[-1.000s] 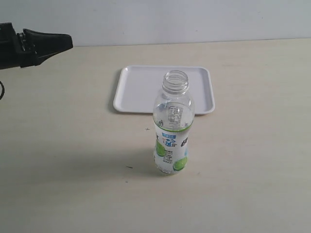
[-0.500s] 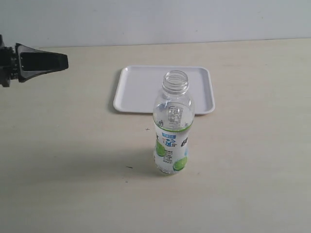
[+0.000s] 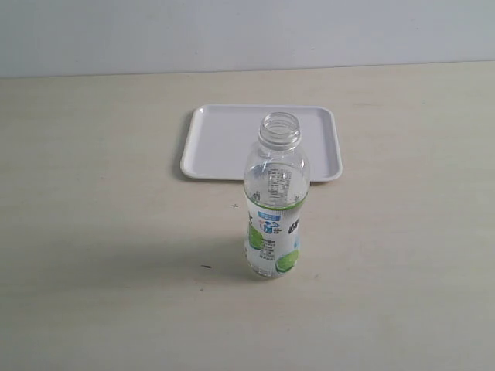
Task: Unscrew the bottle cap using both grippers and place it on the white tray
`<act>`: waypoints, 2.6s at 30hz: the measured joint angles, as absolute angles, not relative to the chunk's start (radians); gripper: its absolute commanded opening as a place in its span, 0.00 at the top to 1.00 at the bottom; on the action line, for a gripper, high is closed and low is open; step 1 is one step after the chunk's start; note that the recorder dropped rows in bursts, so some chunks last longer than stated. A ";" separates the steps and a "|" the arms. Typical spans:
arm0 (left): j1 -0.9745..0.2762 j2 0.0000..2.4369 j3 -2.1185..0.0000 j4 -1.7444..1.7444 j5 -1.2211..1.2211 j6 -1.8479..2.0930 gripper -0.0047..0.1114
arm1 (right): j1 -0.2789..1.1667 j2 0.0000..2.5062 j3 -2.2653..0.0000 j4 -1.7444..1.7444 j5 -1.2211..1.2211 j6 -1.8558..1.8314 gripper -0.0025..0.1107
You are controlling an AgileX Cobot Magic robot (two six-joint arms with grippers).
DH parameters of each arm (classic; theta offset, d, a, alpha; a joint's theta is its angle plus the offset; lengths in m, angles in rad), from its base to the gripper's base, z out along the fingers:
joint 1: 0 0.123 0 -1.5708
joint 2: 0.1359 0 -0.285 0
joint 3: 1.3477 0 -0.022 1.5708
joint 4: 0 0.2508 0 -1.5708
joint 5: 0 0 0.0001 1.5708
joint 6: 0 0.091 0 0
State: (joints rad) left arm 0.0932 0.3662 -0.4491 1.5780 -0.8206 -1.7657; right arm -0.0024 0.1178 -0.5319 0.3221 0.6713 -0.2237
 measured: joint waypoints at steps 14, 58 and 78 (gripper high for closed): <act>0.100 0.005 -0.267 1.741 -0.515 -2.112 0.96 | -0.002 0.100 -0.411 0.625 0.648 -0.474 0.98; 0.100 0.005 -0.166 1.748 -0.457 -2.119 0.96 | -0.002 0.005 -0.004 0.603 -0.050 -0.444 0.98; 0.100 0.005 -0.166 1.748 -0.463 -2.119 0.96 | -0.002 0.005 -0.004 0.130 0.006 0.068 0.98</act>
